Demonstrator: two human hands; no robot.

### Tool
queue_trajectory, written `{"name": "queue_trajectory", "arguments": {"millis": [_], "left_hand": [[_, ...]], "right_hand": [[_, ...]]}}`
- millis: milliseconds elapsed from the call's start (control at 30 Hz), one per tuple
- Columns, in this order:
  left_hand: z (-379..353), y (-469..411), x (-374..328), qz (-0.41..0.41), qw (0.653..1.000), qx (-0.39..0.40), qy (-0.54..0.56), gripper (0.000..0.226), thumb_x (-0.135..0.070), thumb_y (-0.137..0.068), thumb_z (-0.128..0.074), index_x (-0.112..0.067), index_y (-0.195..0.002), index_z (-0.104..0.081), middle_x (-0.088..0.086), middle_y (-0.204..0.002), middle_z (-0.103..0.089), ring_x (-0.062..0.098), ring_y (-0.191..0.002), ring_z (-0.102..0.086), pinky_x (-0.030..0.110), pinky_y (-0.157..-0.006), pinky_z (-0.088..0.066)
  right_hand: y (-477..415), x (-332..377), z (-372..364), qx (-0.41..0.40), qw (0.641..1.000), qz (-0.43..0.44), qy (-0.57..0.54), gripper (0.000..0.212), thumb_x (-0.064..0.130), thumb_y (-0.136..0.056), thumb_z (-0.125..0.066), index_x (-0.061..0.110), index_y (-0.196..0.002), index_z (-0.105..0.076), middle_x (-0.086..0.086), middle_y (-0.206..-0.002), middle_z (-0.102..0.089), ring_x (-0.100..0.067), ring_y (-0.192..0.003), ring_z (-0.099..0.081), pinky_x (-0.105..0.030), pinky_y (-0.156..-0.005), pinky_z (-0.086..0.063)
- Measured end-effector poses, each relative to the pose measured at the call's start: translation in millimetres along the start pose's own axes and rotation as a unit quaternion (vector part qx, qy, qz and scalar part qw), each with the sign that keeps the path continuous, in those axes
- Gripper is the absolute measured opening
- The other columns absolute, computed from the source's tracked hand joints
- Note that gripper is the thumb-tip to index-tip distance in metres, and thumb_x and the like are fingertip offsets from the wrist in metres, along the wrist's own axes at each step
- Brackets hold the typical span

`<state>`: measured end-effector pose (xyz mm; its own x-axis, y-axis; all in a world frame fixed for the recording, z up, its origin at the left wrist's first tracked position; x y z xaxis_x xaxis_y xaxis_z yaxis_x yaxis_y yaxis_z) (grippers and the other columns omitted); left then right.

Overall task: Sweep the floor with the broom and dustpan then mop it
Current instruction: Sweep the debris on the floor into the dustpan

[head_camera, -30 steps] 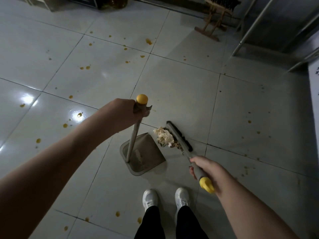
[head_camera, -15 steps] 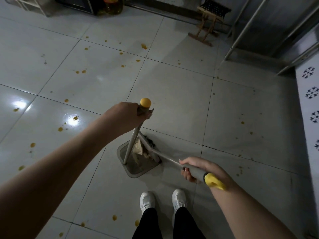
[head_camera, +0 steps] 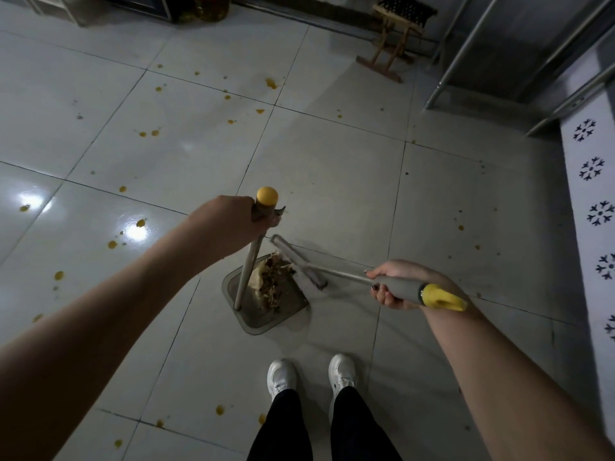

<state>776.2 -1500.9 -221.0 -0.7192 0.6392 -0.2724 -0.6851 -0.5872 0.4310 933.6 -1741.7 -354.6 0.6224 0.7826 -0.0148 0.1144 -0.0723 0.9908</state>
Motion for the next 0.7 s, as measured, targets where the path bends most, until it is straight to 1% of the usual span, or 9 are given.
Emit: {"name": "queue_trajectory", "arguments": {"millis": [100,167,267,300,400,500,567,633,700], "left_hand": [[-2.2,1.9,-1.0,-0.011,1.0,0.001,-0.003,0.046,-0.057,-0.089,-0.042,-0.015,-0.088,-0.06,0.0,-0.059,-0.052,0.011,-0.05,-0.047,0.022,-0.047,-0.042],[-2.2,3.2,-2.3,-0.014,1.0,0.001,-0.008,0.047,-0.057,-0.089,-0.041,-0.014,-0.088,-0.06,0.0,-0.059,-0.051,0.01,-0.049,-0.047,0.022,-0.046,-0.041],[-2.9,5.1,1.1,-0.017,0.999,-0.004,-0.032,0.049,-0.059,-0.089,-0.039,-0.015,-0.09,-0.06,-0.001,-0.059,-0.051,0.009,-0.049,-0.047,0.02,-0.044,-0.039],[-3.1,6.0,4.7,-0.016,0.999,-0.006,-0.036,0.049,-0.06,-0.089,-0.038,-0.015,-0.09,-0.059,-0.001,-0.059,-0.052,0.009,-0.049,-0.048,0.02,-0.043,-0.039],[-2.2,7.9,15.3,-0.006,0.999,-0.011,-0.032,0.047,-0.059,-0.089,-0.039,-0.016,-0.089,-0.059,-0.001,-0.058,-0.051,0.009,-0.047,-0.047,0.019,-0.04,-0.038],[0.8,8.0,20.9,0.002,1.0,-0.009,-0.02,0.045,-0.057,-0.089,-0.041,-0.016,-0.089,-0.059,-0.002,-0.057,-0.05,0.008,-0.045,-0.045,0.019,-0.039,-0.034],[1.5,7.6,20.5,-0.008,1.0,-0.001,-0.019,0.043,-0.055,-0.09,-0.041,-0.016,-0.089,-0.059,-0.002,-0.057,-0.05,0.007,-0.046,-0.045,0.017,-0.039,-0.032],[2.1,6.6,19.0,-0.014,1.0,0.003,-0.019,0.044,-0.055,-0.091,-0.04,-0.015,-0.087,-0.058,-0.003,-0.056,-0.05,0.006,-0.046,-0.045,0.017,-0.039,-0.031],[2.8,5.5,19.8,-0.012,1.0,0.01,-0.019,0.047,-0.057,-0.09,-0.04,-0.014,-0.087,-0.058,-0.001,-0.057,-0.051,0.008,-0.047,-0.046,0.018,-0.039,-0.034]], "right_hand": [[-16.1,8.8,-9.5,-0.039,0.998,0.032,0.023,0.046,0.031,-0.1,-0.038,0.003,-0.064,-0.046,-0.001,-0.035,-0.044,-0.009,-0.022,-0.042,-0.01,-0.027,-0.034],[-28.5,8.4,-20.3,-0.05,0.996,0.069,0.023,0.037,0.028,-0.099,-0.04,0.006,-0.07,-0.042,-0.001,-0.035,-0.045,-0.01,-0.023,-0.043,-0.009,-0.029,-0.034],[-51.7,-3.9,-32.3,-0.06,0.981,0.177,-0.056,0.012,0.016,-0.088,-0.057,0.006,-0.081,-0.053,-0.005,-0.054,-0.058,-0.01,-0.039,-0.056,-0.015,-0.036,-0.043],[-57.0,-9.8,-39.1,-0.054,0.977,0.193,-0.07,0.009,0.015,-0.086,-0.059,0.007,-0.085,-0.056,-0.006,-0.061,-0.06,-0.01,-0.044,-0.059,-0.016,-0.039,-0.044],[-67.7,-20.1,-62.1,-0.022,0.988,0.13,-0.08,0.011,0.019,-0.09,-0.055,0.008,-0.087,-0.051,-0.005,-0.062,-0.055,-0.009,-0.037,-0.055,-0.015,-0.035,-0.042],[-52.4,-13.0,-72.4,0.049,0.996,0.017,-0.071,0.028,0.025,-0.097,-0.044,0.008,-0.075,-0.043,-0.004,-0.047,-0.048,-0.009,-0.028,-0.047,-0.012,-0.029,-0.038],[-34.5,-0.7,-64.7,0.081,0.995,-0.014,-0.051,0.044,0.028,-0.099,-0.039,0.005,-0.063,-0.047,-0.003,-0.042,-0.046,-0.009,-0.027,-0.045,-0.012,-0.027,-0.036],[-17.0,15.2,-50.9,0.075,0.996,-0.019,-0.052,0.055,0.027,-0.098,-0.039,0.002,-0.05,-0.051,-0.002,-0.042,-0.045,-0.008,-0.026,-0.044,-0.013,-0.025,-0.034],[-1.9,29.7,-37.9,0.035,0.999,-0.008,-0.037,0.046,0.026,-0.098,-0.041,0.003,-0.059,-0.048,-0.003,-0.041,-0.045,-0.007,-0.025,-0.042,-0.012,-0.024,-0.031]]}}
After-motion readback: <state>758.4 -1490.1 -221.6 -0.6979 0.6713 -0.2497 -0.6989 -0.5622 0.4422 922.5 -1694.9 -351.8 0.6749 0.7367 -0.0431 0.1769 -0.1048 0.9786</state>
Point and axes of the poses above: each hand's wrist, its own y-axis away from the middle knuckle, its own z-axis out of the back of the hand, x = y × z, the point moved 3 cm from there along -y, towards the middle knuckle
